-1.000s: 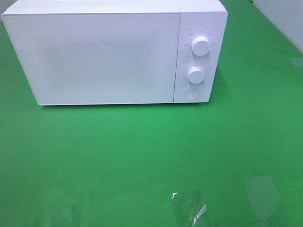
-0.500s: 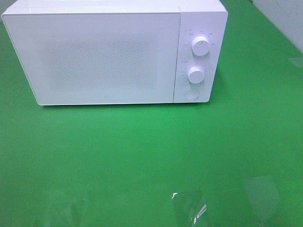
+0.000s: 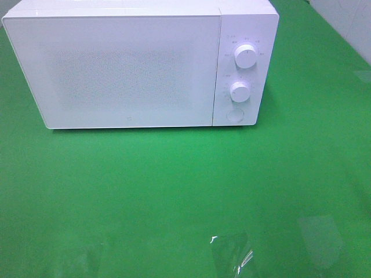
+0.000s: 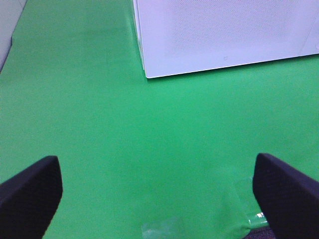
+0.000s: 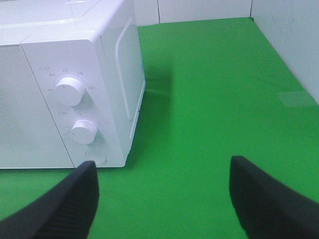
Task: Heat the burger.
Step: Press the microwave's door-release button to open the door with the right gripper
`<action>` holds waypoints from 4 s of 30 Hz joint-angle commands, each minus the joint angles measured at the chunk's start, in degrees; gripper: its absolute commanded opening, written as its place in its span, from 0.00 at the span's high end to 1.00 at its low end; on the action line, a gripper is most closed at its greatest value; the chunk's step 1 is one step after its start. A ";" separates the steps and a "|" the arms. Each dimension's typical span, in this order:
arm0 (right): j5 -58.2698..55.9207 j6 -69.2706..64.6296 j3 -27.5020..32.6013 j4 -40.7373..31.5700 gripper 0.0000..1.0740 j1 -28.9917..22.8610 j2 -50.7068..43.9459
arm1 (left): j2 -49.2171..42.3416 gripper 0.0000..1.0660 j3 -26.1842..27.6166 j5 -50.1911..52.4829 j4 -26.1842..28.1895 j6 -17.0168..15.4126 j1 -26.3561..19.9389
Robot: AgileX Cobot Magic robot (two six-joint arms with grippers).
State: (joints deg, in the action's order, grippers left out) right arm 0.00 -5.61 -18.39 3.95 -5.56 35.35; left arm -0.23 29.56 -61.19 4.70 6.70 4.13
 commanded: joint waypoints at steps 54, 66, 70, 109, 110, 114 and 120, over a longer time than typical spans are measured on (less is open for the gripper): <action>77.01 17.53 2.75 -45.21 0.34 -41.14 60.16 | -1.09 0.10 0.06 -0.11 0.29 -0.40 -0.06; 73.91 12.03 -4.41 -44.98 0.37 -42.57 65.32 | -1.09 0.10 0.06 -0.11 0.29 -0.40 -0.06; 74.03 4.30 -4.58 -44.98 0.42 -42.57 65.32 | -1.09 0.10 0.06 -0.11 0.29 -0.40 -0.06; 59.24 -79.64 -5.56 -36.55 0.98 -39.71 68.70 | -1.09 0.10 0.06 -0.11 0.29 -0.40 -0.06; 59.24 -79.93 -5.90 -36.38 1.00 -38.85 69.33 | -1.09 0.10 0.06 -0.11 0.29 -0.40 -0.06; 59.19 -79.93 -7.33 -35.87 1.00 -36.96 70.53 | -1.09 0.10 0.06 -0.11 0.29 -0.40 -0.06; 58.73 -79.93 -10.60 -35.47 1.00 -34.78 73.57 | -1.09 0.10 0.06 -0.11 0.29 -0.40 -0.06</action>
State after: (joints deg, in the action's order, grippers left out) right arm 59.36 -85.43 -28.53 -32.26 -40.62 108.86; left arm -0.23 29.56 -61.19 4.70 6.65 4.13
